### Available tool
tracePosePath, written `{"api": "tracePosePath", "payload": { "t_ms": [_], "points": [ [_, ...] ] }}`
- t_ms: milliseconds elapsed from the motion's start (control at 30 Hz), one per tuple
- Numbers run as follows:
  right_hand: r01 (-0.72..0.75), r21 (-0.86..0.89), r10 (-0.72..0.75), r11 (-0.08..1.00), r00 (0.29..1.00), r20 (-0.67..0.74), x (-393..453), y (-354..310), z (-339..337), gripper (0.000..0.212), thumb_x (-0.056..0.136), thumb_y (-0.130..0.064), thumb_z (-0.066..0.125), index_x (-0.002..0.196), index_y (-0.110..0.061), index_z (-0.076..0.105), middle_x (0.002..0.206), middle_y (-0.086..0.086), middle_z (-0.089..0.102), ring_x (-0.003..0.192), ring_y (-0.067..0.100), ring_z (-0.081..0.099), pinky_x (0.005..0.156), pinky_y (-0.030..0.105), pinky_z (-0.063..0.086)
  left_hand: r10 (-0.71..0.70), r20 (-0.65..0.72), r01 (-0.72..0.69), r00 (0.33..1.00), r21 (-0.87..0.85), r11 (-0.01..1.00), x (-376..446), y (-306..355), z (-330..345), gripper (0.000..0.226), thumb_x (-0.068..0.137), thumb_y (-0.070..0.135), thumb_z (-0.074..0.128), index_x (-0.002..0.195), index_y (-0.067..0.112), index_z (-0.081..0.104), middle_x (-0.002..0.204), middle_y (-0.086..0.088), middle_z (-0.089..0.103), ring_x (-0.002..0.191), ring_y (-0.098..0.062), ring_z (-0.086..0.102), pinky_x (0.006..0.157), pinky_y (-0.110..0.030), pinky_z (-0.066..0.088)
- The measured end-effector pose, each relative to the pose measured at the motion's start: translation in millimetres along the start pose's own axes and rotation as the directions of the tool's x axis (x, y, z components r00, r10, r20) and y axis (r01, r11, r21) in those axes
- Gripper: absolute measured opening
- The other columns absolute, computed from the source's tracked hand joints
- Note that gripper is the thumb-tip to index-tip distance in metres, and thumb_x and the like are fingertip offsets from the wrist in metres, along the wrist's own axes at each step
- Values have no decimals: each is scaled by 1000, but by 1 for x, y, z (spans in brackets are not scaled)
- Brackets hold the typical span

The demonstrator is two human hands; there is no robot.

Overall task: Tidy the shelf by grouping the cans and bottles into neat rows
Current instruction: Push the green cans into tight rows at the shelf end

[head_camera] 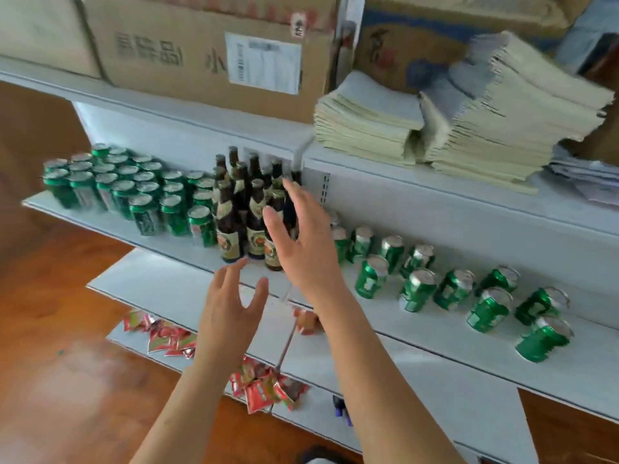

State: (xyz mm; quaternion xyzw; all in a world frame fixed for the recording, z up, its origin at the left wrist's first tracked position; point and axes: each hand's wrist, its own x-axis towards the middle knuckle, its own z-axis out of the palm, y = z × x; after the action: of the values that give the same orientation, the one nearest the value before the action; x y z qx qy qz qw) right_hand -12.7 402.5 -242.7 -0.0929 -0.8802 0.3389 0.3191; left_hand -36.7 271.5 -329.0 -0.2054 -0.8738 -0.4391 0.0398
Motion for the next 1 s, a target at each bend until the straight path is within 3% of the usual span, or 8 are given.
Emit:
{"api": "tracePosePath", "payload": {
  "t_ms": [67, 200, 400, 633, 767, 933, 1000],
  "points": [
    [23, 36, -25, 999, 999, 33, 16, -22, 39, 62, 97, -58, 39, 151, -27, 31, 156, -5, 32, 145, 8, 24, 120, 36, 23, -34, -36, 34, 999, 4, 999, 13, -27, -32, 57, 93, 53, 49, 144, 28, 41, 140, 2, 47, 111, -29, 59, 91, -38, 47],
    [83, 81, -91, 993, 991, 97, 48, -51, 124, 61, 99, -57, 36, 150, -23, 33, 155, -4, 34, 144, 8, 26, 118, 40, 27, -106, -111, 102, 988, -41, 994, 49, -89, -92, 60, 92, 54, 49, 147, 31, 37, 142, 7, 45, 123, -18, 51, 98, -37, 47],
    [158, 173, -182, 972, 974, 134, 116, -90, 268, 63, 97, -56, 40, 149, -21, 36, 153, -4, 38, 142, 8, 30, 117, 34, 28, -171, -197, 175, 965, 5, 985, 129, -194, -174, 58, 93, 54, 50, 146, 35, 36, 142, 15, 44, 128, -6, 46, 103, -30, 44],
    [130, 213, -173, 968, 965, 198, 215, -141, 405, 64, 95, -46, 54, 150, -22, 33, 155, 0, 34, 142, 14, 28, 114, 30, 26, -254, -165, 264, 953, 39, 964, 228, -293, -250, 56, 92, 53, 54, 144, 40, 36, 142, 15, 43, 104, 1, 54, 92, -21, 51],
    [129, 193, -170, 973, 962, 214, 252, -154, 465, 65, 94, -47, 54, 150, -23, 32, 155, -2, 33, 143, 13, 26, 109, 18, 20, -273, -177, 276, 946, -12, 961, 281, -346, -267, 60, 91, 50, 57, 146, 35, 37, 140, 14, 44, 122, 1, 48, 98, -20, 47],
    [118, 142, -141, 983, 975, 172, 282, -156, 542, 59, 94, -36, 60, 147, -20, 36, 150, 0, 39, 138, 14, 34, 112, 28, 30, -265, -108, 260, 958, -56, 964, 350, -417, -285, 57, 93, 43, 61, 145, 33, 40, 137, 19, 44, 124, -1, 47, 101, -23, 45],
    [84, 92, -96, 992, 986, 136, 296, -157, 574, 57, 95, -35, 59, 145, -20, 38, 147, 0, 42, 136, 13, 37, 109, 20, 29, -226, -59, 223, 972, -56, 973, 380, -449, -294, 57, 93, 41, 62, 145, 29, 41, 139, 14, 46, 125, -2, 48, 104, -26, 45]
  ]
}}
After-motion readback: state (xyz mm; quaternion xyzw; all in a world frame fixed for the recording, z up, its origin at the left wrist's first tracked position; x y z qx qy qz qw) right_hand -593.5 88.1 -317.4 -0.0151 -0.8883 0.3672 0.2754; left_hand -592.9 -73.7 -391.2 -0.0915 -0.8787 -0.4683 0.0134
